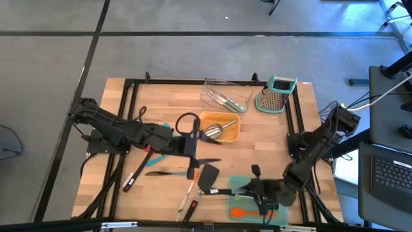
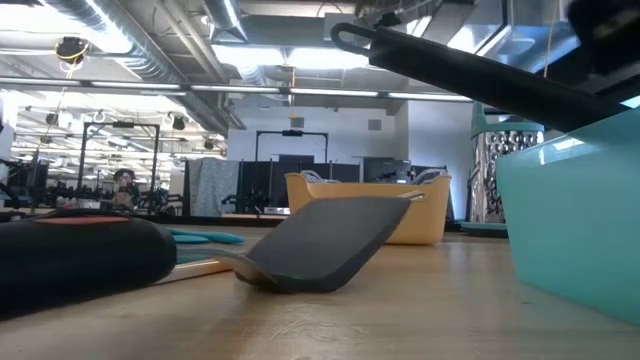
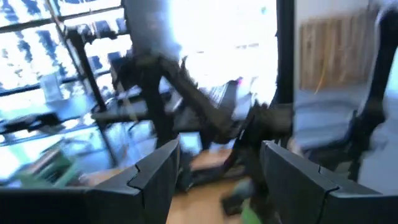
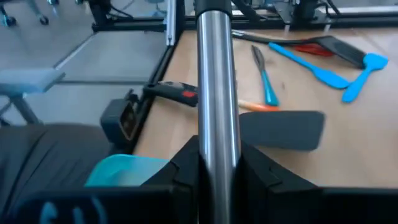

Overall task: Pick & Place Kitchen Items
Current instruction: Put the black spatula into the green bin

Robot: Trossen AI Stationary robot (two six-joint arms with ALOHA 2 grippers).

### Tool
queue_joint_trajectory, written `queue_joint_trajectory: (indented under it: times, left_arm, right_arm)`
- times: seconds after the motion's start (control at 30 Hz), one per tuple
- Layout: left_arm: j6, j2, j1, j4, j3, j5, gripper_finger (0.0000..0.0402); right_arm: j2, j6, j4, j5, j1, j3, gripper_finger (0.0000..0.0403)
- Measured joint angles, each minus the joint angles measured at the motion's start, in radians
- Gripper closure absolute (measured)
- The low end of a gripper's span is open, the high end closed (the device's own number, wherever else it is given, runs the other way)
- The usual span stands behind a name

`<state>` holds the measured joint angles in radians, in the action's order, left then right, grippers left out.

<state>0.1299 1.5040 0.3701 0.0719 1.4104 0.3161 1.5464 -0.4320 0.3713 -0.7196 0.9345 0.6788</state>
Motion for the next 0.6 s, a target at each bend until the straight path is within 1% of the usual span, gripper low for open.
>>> queue_joint_trajectory:
  times: [0.1,0.23,0.33,0.43,0.6]
  left_arm:
    - [-0.036,0.044,0.023,0.059,-0.001,0.003,0.0181]
    - [-0.04,0.118,0.052,0.227,0.0,0.022,0.0181]
    - [-0.039,0.175,0.066,0.35,0.0,0.037,0.018]
    - [-0.052,0.221,0.075,0.44,0.004,0.051,0.018]
    - [-0.056,0.284,0.095,0.479,0.061,0.097,0.018]
  right_arm:
    - [0.052,-0.032,0.054,-0.053,0.071,0.0,0.0337]
    - [0.115,-0.03,0.131,-0.122,0.162,0.001,0.0337]
    - [0.156,-0.062,0.156,-0.179,0.216,0.001,0.0337]
    - [0.181,-0.089,0.169,-0.189,0.269,0.001,0.0337]
    - [0.194,-0.088,0.154,-0.206,0.304,0.001,0.0337]
